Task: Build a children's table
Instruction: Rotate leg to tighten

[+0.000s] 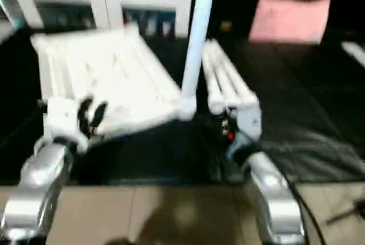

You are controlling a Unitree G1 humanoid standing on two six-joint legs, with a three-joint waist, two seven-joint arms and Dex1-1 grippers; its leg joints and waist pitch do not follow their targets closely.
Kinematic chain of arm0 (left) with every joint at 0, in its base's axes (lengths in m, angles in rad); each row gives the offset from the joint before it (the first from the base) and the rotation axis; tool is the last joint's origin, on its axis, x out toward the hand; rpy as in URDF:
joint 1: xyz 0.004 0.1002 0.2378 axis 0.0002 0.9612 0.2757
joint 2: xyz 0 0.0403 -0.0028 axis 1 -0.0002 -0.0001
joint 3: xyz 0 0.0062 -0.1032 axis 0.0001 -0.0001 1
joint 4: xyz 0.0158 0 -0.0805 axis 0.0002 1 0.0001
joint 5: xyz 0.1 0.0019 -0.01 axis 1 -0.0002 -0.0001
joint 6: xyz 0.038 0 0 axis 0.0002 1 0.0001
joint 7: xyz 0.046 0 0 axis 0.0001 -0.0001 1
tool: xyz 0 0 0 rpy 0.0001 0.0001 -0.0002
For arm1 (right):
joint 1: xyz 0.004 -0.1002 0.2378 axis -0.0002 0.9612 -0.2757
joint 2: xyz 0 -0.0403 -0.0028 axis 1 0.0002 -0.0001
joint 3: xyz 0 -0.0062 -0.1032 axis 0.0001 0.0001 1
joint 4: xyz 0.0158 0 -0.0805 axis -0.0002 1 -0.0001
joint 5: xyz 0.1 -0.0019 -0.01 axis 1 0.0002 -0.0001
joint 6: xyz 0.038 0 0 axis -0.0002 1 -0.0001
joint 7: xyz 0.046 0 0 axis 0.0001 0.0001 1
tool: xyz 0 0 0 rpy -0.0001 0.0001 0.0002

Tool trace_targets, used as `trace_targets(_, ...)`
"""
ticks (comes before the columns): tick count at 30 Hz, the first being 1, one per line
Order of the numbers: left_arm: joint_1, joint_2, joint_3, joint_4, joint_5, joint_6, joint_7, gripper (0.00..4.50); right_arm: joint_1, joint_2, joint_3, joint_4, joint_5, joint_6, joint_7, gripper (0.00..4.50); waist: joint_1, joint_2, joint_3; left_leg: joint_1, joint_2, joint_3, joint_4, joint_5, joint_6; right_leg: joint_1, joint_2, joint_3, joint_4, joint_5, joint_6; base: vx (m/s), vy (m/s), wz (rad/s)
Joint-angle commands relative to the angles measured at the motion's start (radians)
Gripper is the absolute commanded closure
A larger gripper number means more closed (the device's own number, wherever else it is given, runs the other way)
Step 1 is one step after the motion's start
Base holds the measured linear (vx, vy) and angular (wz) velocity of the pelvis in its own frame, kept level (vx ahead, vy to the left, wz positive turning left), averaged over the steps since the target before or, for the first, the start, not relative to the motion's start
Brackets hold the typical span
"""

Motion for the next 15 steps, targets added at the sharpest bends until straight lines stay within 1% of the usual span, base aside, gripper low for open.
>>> trace_targets(1,-0.007,-0.012,-0.005,-0.017,-0.001,0.012,0.016,2.68,-0.018,-0.007,-0.023,-0.002,-0.008,0.000,-0.042,0.00,-0.025,0.013,-0.046,0.068,0.158,-0.097,-0.103,0.056,0.244,-0.038,-0.173,0.129,-0.039,0.167,-0.039,-0.084,-0.038,-0.08)
trace_targets(2,-0.006,-0.014,-0.006,-0.020,-0.002,0.013,0.017,2.68,-0.020,-0.008,-0.025,-0.001,0.002,0.029,-0.043,0.00,-0.021,-0.002,-0.038,0.030,0.125,-0.064,-0.098,-0.013,0.199,-0.016,-0.202,0.147,-0.075,0.192,-0.050,-0.084,-0.038,-0.08)
trace_targets(3,-0.006,-0.014,-0.006,-0.022,0.001,0.011,0.017,2.68,-0.018,-0.010,-0.024,0.000,0.012,0.036,-0.031,0.00,-0.009,-0.008,-0.032,0.002,0.094,-0.033,-0.093,-0.063,0.145,0.012,-0.222,0.154,-0.099,0.193,-0.050,-0.105,-0.049,-0.05)
trace_targets(4,-0.007,-0.011,-0.009,-0.024,0.006,0.014,0.018,2.68,-0.011,-0.017,-0.018,-0.002,0.020,0.040,-0.013,0.00,0.023,-0.019,-0.024,0.021,0.072,0.002,-0.066,-0.092,0.032,0.013,-0.222,0.150,-0.151,-0.086,0.008,-0.097,-0.051,-0.08)
trace_targets(5,-0.008,-0.007,-0.012,-0.025,0.012,0.016,0.018,2.68,-0.003,-0.016,-0.018,-0.004,0.029,0.035,-0.003,0.00,0.024,-0.019,-0.023,0.019,0.075,0.006,-0.075,-0.079,0.020,0.016,-0.206,0.146,-0.151,-0.140,0.010,-0.132,-0.062,-0.13)
trace_targets(6,-0.008,-0.005,-0.013,-0.025,0.014,0.015,0.018,2.68,0.001,-0.010,-0.022,-0.005,0.034,0.034,-0.006,0.00,0.025,-0.012,-0.022,0.024,0.085,0.012,-0.103,-0.092,0.006,0.013,-0.173,0.130,-0.150,-0.191,0.004,-0.073,-0.037,-0.05)
trace_targets(7,-0.009,-0.003,-0.014,-0.025,0.016,0.015,0.019,2.68,0.005,-0.001,-0.029,-0.006,0.040,0.035,-0.011,0.00,0.024,-0.008,-0.024,0.030,0.092,0.011,-0.115,-0.118,-0.001,0.010,-0.163,0.123,-0.148,-0.203,-0.005,-0.060,-0.011,-0.11)
trace_targets(8,-0.008,0.000,-0.015,-0.026,0.015,0.008,0.016,2.68,0.009,0.010,-0.036,-0.005,0.044,0.032,-0.017,0.00,0.019,-0.002,-0.027,0.036,0.109,0.005,-0.130,-0.172,-0.012,0.001,-0.153,0.120,-0.138,-0.183,-0.026,0.000,0.000,0.00)
trace_targets(9,-0.007,0.002,-0.015,-0.027,0.013,0.005,0.012,2.68,0.010,0.012,-0.036,-0.003,0.042,0.026,-0.016,0.00,0.014,0.000,-0.029,0.041,0.119,0.000,-0.139,-0.220,-0.015,-0.004,-0.152,0.121,-0.130,-0.148,-0.049,0.000,0.000,0.00)
trace_targets(10,-0.007,0.004,-0.014,-0.027,0.013,-0.001,0.011,2.68,0.014,0.012,-0.028,0.002,0.035,0.017,-0.014,0.00,0.013,0.003,-0.032,0.041,0.122,0.001,-0.143,-0.229,-0.017,-0.004,-0.155,0.123,-0.125,-0.094,-0.070,0.000,0.000,0.00)
trace_targets(11,-0.007,0.004,-0.014,-0.027,0.013,-0.001,0.011,2.68,0.014,0.012,-0.028,0.002,0.035,0.017,-0.014,0.00,0.014,0.001,-0.033,0.041,0.121,0.004,-0.142,-0.221,-0.015,-0.005,-0.156,0.124,-0.124,-0.065,-0.076,0.000,0.000,0.00)
trace_targets(12,-0.010,0.008,-0.011,-0.028,0.019,-0.008,0.013,2.68,0.019,0.011,-0.014,0.007,0.026,0.006,-0.016,0.00,0.017,0.000,-0.032,0.043,0.118,0.012,-0.140,-0.217,-0.012,-0.008,-0.161,0.128,-0.125,-0.040,-0.083,0.000,0.000,0.00)
trace_targets(13,-0.011,0.009,-0.011,-0.028,0.020,-0.010,0.013,2.68,0.020,0.010,-0.011,0.008,0.023,0.004,-0.016,0.00,0.018,-0.001,-0.031,0.043,0.116,0.015,-0.139,-0.235,-0.015,-0.005,-0.163,0.128,-0.126,-0.060,-0.082,0.000,0.000,0.00)
trace_targets(14,-0.015,0.010,-0.009,-0.029,0.022,-0.010,0.014,2.68,0.021,0.009,-0.006,0.006,0.023,0.004,-0.015,0.00,0.021,-0.001,-0.030,0.044,0.112,0.020,-0.138,-0.269,-0.021,0.000,-0.163,0.130,-0.133,-0.117,-0.071,0.000,0.000,0.00)
trace_targets(15,-0.018,0.010,-0.008,-0.029,0.021,-0.008,0.014,2.68,0.022,0.008,0.000,0.005,0.020,0.008,-0.013,0.00,0.022,0.001,-0.031,0.050,0.112,0.023,-0.139,-0.317,-0.025,0.006,-0.159,0.129,-0.141,-0.184,-0.059,0.000,0.000,0.00)
